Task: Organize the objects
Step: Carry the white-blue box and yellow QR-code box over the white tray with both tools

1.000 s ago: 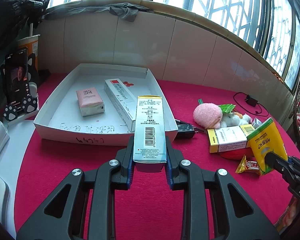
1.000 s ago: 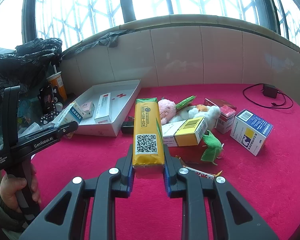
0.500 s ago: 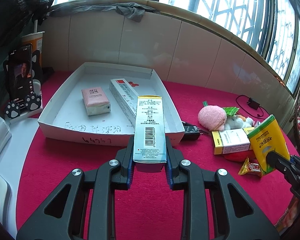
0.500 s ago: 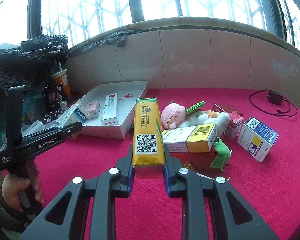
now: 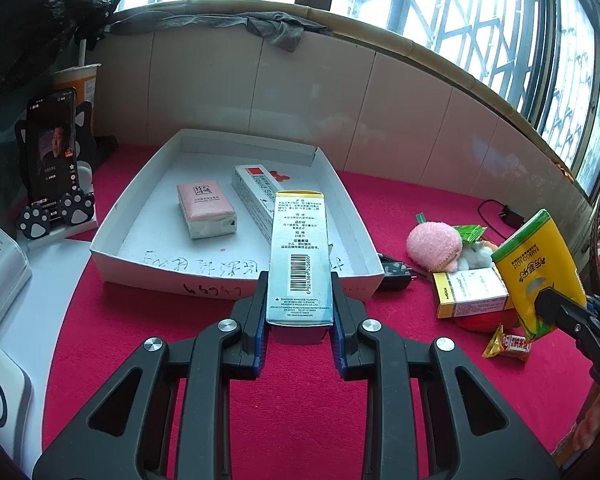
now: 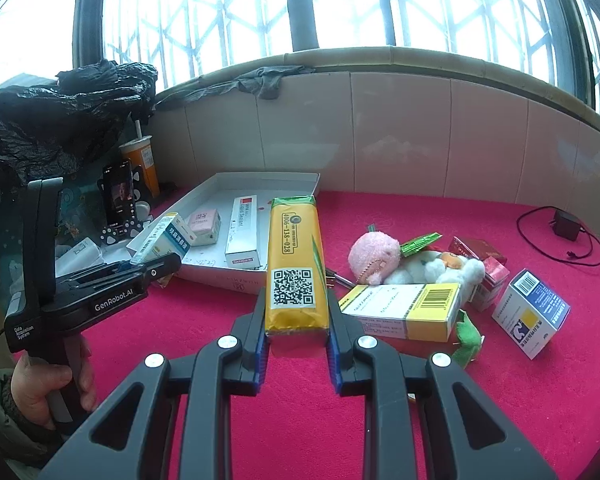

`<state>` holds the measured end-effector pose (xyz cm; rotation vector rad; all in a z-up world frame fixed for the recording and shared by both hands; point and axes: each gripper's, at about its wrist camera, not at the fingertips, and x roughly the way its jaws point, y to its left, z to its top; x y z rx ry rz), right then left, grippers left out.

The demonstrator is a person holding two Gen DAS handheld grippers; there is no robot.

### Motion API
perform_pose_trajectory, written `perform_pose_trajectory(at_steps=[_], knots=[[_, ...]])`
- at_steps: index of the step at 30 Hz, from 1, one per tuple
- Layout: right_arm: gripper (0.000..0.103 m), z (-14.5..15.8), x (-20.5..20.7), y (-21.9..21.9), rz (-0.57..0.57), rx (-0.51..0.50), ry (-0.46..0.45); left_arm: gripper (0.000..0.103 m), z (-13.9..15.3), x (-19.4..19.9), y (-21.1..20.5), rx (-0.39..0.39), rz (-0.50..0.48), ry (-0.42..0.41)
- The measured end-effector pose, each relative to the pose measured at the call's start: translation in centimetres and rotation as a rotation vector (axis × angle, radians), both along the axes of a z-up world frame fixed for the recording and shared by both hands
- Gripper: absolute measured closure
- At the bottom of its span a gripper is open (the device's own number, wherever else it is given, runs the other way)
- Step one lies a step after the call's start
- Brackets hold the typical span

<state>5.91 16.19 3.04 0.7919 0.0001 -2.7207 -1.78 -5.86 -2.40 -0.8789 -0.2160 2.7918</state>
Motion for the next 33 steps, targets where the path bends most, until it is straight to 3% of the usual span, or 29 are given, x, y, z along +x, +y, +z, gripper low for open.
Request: perform_pose_trajectory(at_steps=[14,25,33], knots=[[0.08,0.6,-0.9,-1.9,0.065,0.037,-0.005,0.078,0.5,-0.8,-2.2,0.018,0.029,-0.004],[0.08,2.2,-1.9,-1.9,0.104,0.053,-0.041,0.078,2.3,-1.6,-3.4,-0.01,0.028,0.022],[0.08,4.8,-3.3,-3.0,0.117,0.087,0.019,0.078,3.0,-3.0,-3.8,-0.031,0.038,0.023]])
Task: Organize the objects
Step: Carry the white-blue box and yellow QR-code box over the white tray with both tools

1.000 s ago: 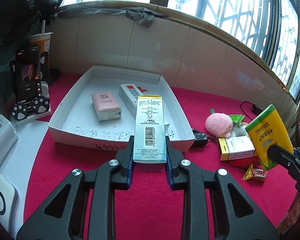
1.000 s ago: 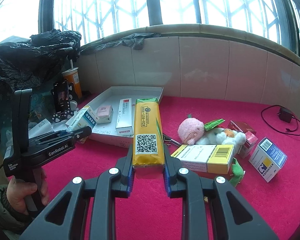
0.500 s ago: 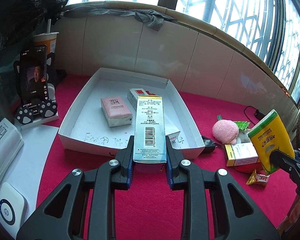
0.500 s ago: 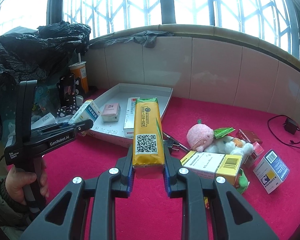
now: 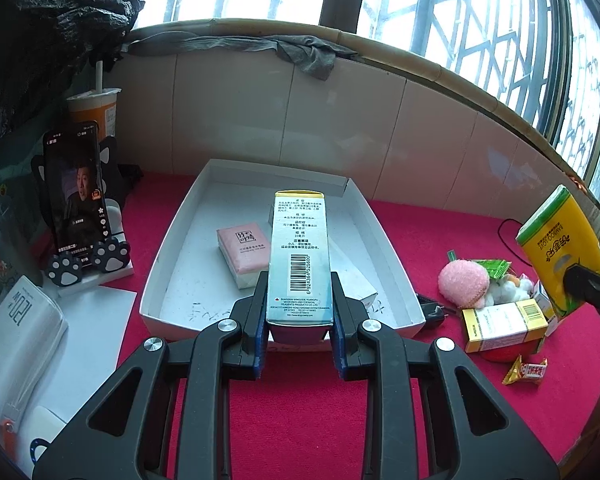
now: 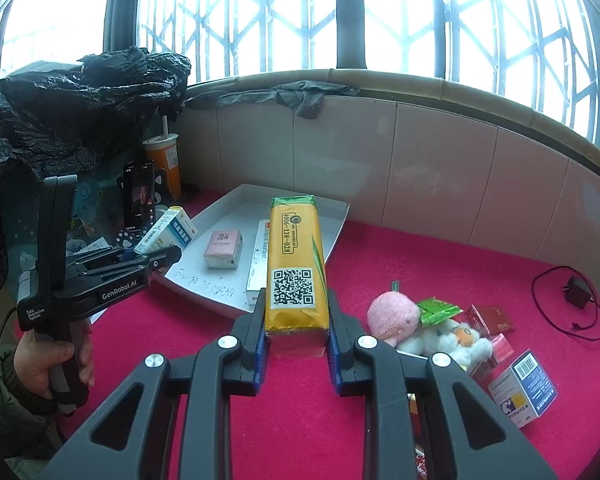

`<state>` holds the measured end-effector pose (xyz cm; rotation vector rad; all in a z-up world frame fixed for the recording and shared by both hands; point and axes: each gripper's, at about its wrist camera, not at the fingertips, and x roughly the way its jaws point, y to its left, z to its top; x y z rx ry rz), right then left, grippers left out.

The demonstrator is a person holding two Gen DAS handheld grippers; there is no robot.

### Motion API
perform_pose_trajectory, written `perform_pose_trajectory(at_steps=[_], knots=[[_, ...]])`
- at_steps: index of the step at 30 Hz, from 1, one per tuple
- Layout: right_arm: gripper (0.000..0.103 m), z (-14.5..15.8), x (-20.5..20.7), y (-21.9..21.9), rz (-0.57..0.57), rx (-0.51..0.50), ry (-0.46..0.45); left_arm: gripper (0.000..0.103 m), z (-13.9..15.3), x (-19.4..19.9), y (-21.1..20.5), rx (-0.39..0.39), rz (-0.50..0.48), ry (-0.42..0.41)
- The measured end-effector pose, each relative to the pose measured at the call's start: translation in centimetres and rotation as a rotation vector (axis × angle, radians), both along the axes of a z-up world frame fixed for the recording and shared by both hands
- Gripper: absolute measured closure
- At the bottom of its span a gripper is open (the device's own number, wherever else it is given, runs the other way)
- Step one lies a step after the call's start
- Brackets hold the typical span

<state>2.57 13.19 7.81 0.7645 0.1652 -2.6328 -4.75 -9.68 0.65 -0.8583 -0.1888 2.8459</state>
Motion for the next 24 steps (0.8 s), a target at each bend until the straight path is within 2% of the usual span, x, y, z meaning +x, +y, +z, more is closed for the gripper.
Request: perform_pose_trajectory(at_steps=[8,14,19,24], knots=[[0.08,-0.5,-3.3,-1.8,0.011,-0.023,-0.065,0.078,0.7,-1.8,-0.5,-0.037,0.016,0.001],[0.08,-0.9,-5.5,-2.8,-0.008,-0.02,-0.067,0.078,0.3,-3.7,-1.6,-0.056,0.039,-0.014],[0.08,-1.4,-7.8,-3.8,-0.025,-0.026,-0.1,0.078,0.0,-5.9,-3.6,-0.004,0.041,-0.056],[0.08,-2.3,-10.4,-5.4,-0.026,-0.023,-0.138,0.078,-0.1,-8.2,-4.4,0.013,0.042,-0.093]])
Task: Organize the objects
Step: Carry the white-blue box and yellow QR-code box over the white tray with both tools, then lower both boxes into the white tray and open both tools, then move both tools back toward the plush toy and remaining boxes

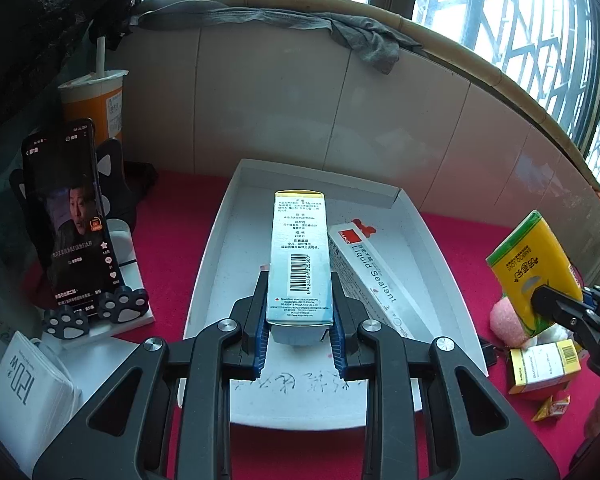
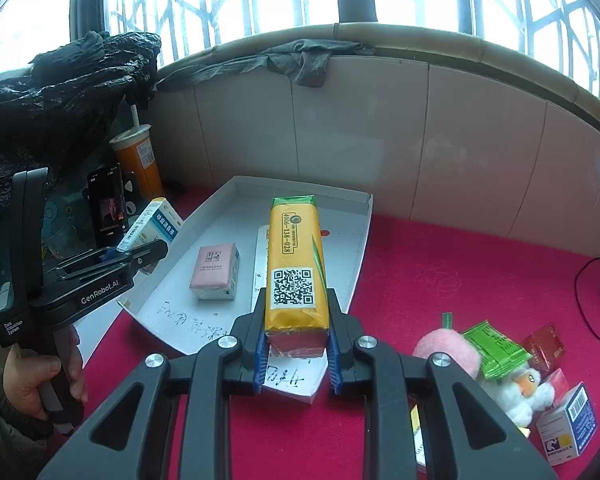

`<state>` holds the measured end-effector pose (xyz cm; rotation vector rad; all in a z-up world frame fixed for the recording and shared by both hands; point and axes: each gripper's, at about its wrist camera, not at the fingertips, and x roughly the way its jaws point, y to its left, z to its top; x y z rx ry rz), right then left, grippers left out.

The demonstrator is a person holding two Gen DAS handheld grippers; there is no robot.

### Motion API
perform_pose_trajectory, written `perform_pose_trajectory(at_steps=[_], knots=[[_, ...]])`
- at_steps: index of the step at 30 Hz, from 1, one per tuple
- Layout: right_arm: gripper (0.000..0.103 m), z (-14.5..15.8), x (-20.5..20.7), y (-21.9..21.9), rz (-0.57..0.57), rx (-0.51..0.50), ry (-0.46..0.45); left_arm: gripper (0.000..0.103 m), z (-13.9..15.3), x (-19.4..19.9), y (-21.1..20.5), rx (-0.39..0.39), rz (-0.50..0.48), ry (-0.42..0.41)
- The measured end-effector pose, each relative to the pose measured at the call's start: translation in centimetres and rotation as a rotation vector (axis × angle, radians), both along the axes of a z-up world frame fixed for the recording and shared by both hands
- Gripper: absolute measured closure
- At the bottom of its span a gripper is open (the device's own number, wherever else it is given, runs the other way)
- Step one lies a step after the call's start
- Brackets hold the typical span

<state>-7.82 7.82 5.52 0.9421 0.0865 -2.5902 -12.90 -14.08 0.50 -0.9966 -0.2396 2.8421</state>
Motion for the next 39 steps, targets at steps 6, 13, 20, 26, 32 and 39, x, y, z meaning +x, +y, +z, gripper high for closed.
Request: perform_pose_trajectory(at_steps=[6,13,20,26,32,39], knots=[[0.08,-1.7,-3.0,-2.3,-0.023,0.066,-0.014,0.078,0.3,-1.9,0.6,0.007,-0.021,0.001],[0.08,-4.0,-6.9,-3.2,-0.083,0.153,-0.019,0.078,-0.9,-3.7,1.2,0.027,-0.034,-0.047],[0.068,-4.6,-8.7,-3.2,-0.117,0.102,0.001,0.0,-1.5,-4.9,0.4,0.137,-0.026,-0.116],[0.021,-3.2,-7.2,-2.7,-0.104,0.066,0.057,0.0,-0.7,-3.5,0.1,0.135,0.023,-0.059],[0.021,-0.8,-3.4,-1.2,-0.107,0.015,0.135,0.0,1.4,-0.3,0.8,0.127,0.005,0.056],[0.021,3.0,3.9,4.4,-0.162,-0.083,0.282,0.0,4.5,4.7,4.6,0.107,-0.121,0.188]])
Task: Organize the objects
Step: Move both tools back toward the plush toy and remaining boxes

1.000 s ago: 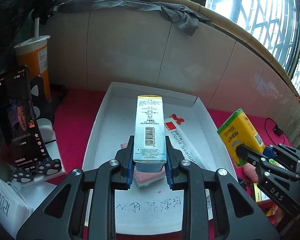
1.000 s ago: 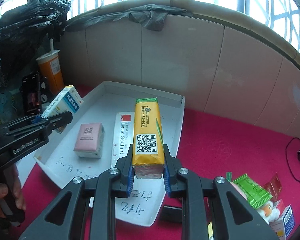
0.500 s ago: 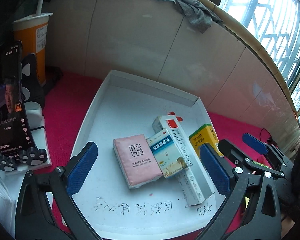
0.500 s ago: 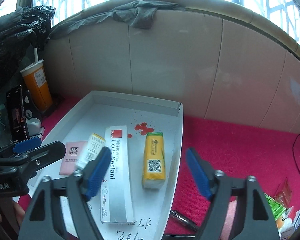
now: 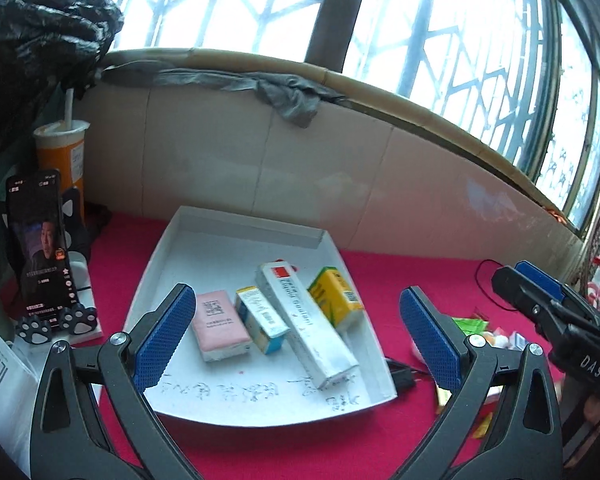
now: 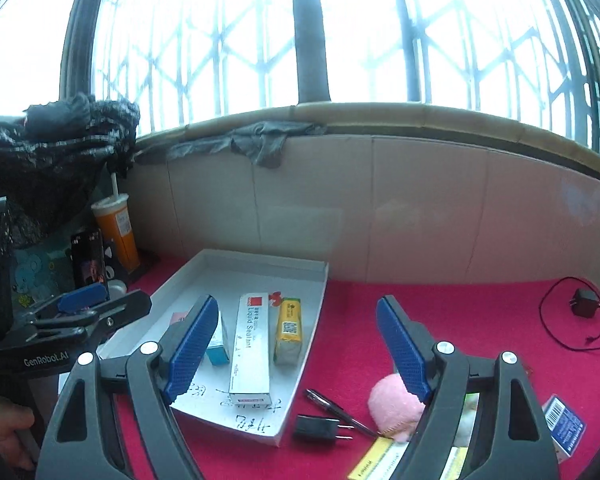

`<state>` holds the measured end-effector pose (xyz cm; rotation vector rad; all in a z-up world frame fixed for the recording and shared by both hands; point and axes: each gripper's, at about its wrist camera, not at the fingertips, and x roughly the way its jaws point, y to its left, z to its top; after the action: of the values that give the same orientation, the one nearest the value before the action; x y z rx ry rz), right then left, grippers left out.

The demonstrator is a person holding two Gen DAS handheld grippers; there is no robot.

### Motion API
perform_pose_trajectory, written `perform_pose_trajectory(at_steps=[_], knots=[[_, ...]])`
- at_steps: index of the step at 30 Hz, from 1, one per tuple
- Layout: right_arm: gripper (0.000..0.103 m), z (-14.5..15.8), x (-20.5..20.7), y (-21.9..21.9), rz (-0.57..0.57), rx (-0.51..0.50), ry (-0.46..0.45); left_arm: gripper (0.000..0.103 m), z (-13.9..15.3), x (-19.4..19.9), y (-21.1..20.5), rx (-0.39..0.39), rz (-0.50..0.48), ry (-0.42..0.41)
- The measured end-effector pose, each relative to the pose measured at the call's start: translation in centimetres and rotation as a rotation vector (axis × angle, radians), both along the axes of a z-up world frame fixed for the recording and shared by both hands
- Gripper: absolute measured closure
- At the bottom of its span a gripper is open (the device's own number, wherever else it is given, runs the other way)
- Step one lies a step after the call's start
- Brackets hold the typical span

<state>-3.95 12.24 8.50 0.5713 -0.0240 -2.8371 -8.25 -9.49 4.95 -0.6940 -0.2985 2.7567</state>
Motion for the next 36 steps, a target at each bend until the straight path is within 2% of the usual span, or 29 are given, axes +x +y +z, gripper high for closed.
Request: perform_pose_trajectory(at_steps=[2,7,10,13,15,17,19,21,22,24,26,27,32,36], knots=[[0.021,1.0,1.8,2.9,-0.053,-0.052,0.024,0.0,0.7,1.0,1.4,0.01,-0.041,0.022],[0.021,2.5,6.6,9.9,-0.219,-0.114,0.086,0.0,1.5,2.9,5.2,-0.036,-0.123,0.061],[0.021,2.1,8.8,14.1,-0.284,-0.157,0.089,0.0,0.5,3.3,7.8,-0.087,-0.194,0.033],[0.021,0.5,10.0,18.4,-0.348,-0.226,0.042,0.0,-1.3,3.5,11.0,-0.181,-0.271,-0.015],[0.021,-1.1,10.3,20.9,-0.375,-0.29,-0.015,0.0,-2.6,3.7,12.8,-0.21,-0.326,-0.05],[0.021,-3.0,10.6,23.2,-0.407,-0.339,-0.082,0.0,-3.8,4.1,14.3,-0.234,-0.367,-0.063],[0.021,-4.6,10.7,24.3,-0.412,-0.361,-0.135,0.0,-5.0,4.7,15.7,-0.296,-0.386,-0.058],[0.021,-5.8,10.6,24.3,-0.354,-0.347,-0.18,0.0,-6.1,4.9,17.1,-0.374,-0.409,-0.052],[0.021,-6.3,10.3,23.4,-0.277,-0.312,-0.21,0.0,-6.7,4.9,17.8,-0.413,-0.421,-0.047],[0.021,-7.1,9.9,20.4,-0.113,-0.136,-0.261,0.0,-7.6,5.0,19.1,-0.485,-0.449,-0.036],[0.021,-8.2,10.2,16.8,-0.005,0.056,-0.263,0.0,-8.3,4.5,20.0,-0.539,-0.475,-0.032],[0.023,-8.7,10.1,15.6,0.041,0.097,-0.276,0.0,-8.6,4.2,20.4,-0.559,-0.49,-0.035],[0.023,-10.8,8.1,14.3,0.144,0.097,-0.365,0.0,-9.5,2.6,21.2,-0.625,-0.531,-0.065],[0.024,-12.4,6.9,13.3,0.199,0.147,-0.43,0.0,-9.8,1.7,21.4,-0.646,-0.544,-0.078]])
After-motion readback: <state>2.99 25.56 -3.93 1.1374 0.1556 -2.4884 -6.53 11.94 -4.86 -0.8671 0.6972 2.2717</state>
